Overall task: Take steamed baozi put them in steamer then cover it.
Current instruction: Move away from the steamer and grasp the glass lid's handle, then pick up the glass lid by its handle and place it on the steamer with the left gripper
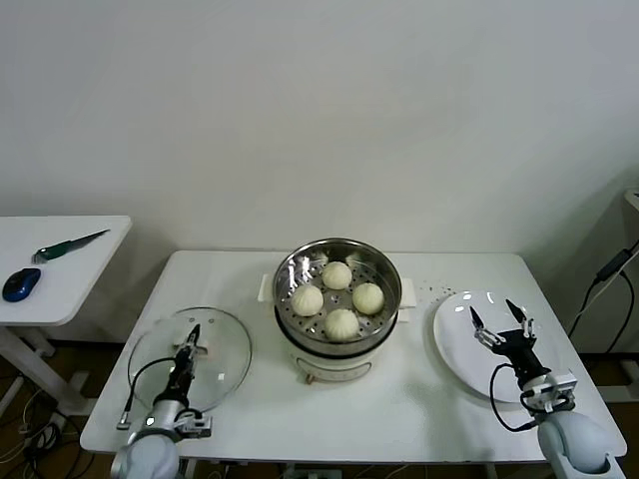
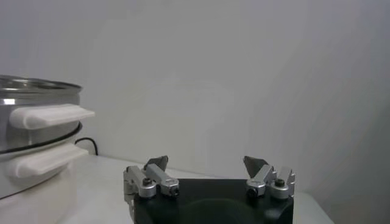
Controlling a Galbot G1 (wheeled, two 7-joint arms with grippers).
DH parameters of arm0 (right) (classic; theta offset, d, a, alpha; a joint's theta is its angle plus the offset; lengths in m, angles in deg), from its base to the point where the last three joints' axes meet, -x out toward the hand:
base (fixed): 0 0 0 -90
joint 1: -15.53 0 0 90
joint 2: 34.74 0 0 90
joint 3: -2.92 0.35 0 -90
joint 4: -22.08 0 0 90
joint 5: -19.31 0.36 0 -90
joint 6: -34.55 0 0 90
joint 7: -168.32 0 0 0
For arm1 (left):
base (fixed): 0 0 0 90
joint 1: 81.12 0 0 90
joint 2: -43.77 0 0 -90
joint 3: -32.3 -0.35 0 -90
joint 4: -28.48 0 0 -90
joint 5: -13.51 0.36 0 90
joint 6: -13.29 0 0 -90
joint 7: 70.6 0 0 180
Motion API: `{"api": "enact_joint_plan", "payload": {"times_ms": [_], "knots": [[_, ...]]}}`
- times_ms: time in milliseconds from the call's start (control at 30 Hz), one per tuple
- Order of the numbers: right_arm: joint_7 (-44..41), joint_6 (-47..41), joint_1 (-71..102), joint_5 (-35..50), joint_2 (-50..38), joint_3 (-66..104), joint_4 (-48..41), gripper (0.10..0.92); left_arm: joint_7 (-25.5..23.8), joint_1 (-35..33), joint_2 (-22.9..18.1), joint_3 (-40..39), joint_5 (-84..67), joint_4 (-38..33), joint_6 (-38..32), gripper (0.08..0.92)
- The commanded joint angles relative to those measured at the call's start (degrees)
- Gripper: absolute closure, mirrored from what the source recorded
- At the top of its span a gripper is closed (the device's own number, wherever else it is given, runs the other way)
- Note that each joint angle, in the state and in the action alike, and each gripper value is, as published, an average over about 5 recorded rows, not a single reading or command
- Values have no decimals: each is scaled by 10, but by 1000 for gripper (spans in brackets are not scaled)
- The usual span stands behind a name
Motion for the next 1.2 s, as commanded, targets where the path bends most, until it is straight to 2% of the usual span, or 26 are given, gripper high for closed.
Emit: {"api": "enact_joint_plan", "payload": {"times_ms": [33,200,267,400,533,600,700,800,867,1033,1200], "knots": [[-1,3,-9,-3,-5,1,-18,203,-16,-94,52,-1,-69,-201,107,848],[-1,4,-19,-5,-13,1,-31,203,-42,-143,98,-9,-86,-319,217,848],[0,4,-22,-7,-15,0,-34,203,-68,-149,120,-19,-94,-356,258,848],[2,4,-28,-13,-20,-3,-40,203,-103,-133,169,-55,-99,-386,322,848],[2,4,-37,-18,-26,-9,-50,203,-118,-64,223,-123,-116,-384,372,848],[2,4,-43,-20,-26,-12,-55,203,-137,0,247,-186,-119,-381,401,848],[2,4,-50,-24,-26,-14,-62,203,-193,119,263,-278,-106,-374,431,848],[2,5,-56,-27,-23,-15,-69,203,-263,223,245,-345,-78,-361,435,848],[2,6,-59,-29,-21,-14,-74,203,-302,271,218,-382,-52,-347,435,848],[2,10,-62,-34,-20,-12,-85,203,-374,322,126,-465,43,-301,435,848],[1,13,-60,-39,-22,-5,-90,203,-398,347,24,-506,96,-232,435,848]]}}
